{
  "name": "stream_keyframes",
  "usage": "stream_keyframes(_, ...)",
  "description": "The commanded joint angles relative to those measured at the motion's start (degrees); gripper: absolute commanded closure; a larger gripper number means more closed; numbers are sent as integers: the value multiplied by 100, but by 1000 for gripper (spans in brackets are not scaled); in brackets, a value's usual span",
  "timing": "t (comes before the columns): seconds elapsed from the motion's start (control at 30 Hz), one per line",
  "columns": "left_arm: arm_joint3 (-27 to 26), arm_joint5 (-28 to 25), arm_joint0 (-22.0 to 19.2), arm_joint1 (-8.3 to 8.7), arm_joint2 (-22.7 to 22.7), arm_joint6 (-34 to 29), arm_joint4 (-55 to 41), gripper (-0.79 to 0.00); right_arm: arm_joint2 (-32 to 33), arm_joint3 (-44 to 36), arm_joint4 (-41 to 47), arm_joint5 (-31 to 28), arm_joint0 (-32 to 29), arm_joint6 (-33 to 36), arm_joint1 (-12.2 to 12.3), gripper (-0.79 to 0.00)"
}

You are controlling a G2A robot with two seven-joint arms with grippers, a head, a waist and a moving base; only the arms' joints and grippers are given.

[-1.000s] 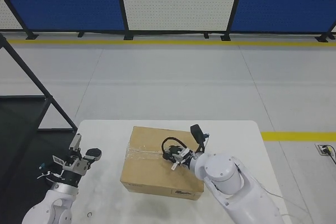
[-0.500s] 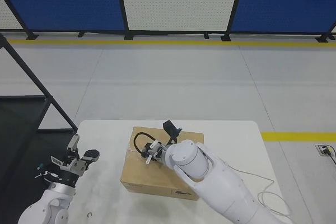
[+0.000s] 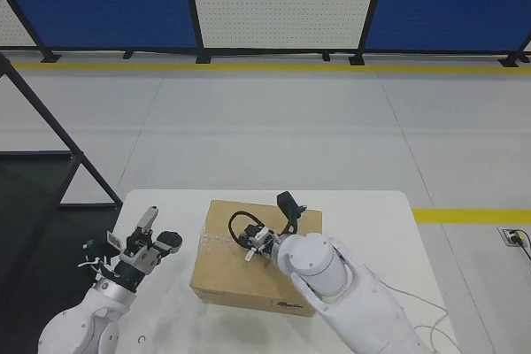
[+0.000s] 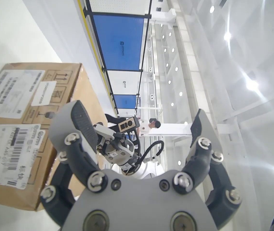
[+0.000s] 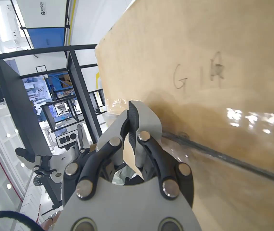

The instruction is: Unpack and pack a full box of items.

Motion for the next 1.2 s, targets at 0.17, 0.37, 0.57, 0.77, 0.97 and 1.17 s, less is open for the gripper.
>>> stream_keyframes(0.17, 125, 890, -543, 72, 321, -886, 221, -785, 932, -1477, -508, -526, -1337, 284, 352, 0)
stream_keyframes(0.37, 118, 991, -799, 99, 508, -845, 564, 0, 1506, -2129, -746, -1053, -2209, 447, 524, 0)
stream_keyframes(0.57, 86, 1301, -902, 146, 666, -1009, 1033, 0, 1736, -2238, -757, -1440, -2533, 594, 583, 0)
stream_keyframes(0.77, 97, 1288, -857, 147, 697, -989, 1057, 0, 1752, -2236, -803, -1461, -2564, 620, 593, 0)
stream_keyframes(0.97, 264, 1494, -935, 155, 988, -917, 1365, 0, 1752, -2236, -803, -1461, -2564, 620, 593, 0)
stream_keyframes(1.17, 554, 1669, -1140, 131, 1282, -560, 1612, 0, 1752, -2236, -803, -1461, -2564, 620, 593, 0)
